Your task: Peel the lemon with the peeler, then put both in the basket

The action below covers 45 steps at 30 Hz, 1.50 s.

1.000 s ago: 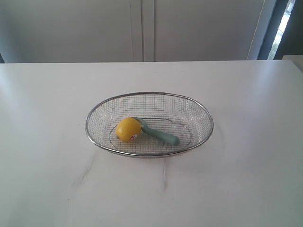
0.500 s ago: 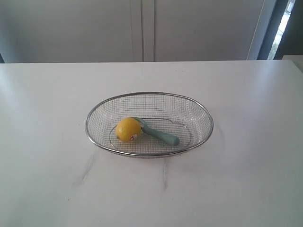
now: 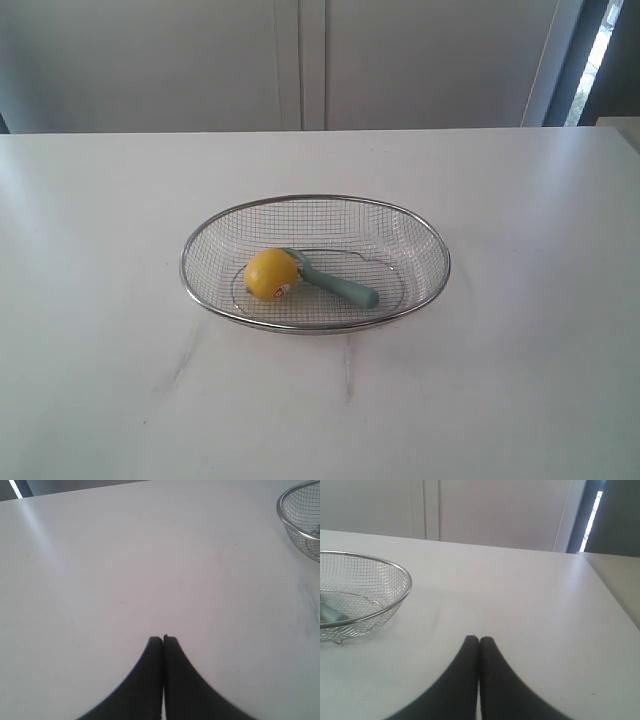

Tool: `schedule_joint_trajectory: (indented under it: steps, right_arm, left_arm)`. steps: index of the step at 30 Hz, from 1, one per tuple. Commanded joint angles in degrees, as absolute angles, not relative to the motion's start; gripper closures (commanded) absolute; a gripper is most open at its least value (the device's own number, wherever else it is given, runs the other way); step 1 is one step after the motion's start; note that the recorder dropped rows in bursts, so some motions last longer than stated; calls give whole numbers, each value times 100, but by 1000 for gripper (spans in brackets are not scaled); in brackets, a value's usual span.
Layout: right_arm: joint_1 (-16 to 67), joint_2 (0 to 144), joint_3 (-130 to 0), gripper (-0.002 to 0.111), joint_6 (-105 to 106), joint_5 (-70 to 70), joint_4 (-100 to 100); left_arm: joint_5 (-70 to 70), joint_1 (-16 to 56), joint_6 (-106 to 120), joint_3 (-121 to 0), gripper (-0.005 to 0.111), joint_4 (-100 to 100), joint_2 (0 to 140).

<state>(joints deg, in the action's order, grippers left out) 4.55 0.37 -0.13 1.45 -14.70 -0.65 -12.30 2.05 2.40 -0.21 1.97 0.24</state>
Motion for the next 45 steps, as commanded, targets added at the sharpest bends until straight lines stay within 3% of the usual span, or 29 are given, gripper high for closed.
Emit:
schedule_joint_trajectory:
  steps: [1,45]
  right_arm:
    - [454,0,0,108,124,-1390,-176]
    - [72,0,0,108,124,-1471,-201]
  left_arm:
    - [-1216,178,246,0,107,262,0]
    - [-1218,189,246,0,107,262,0]
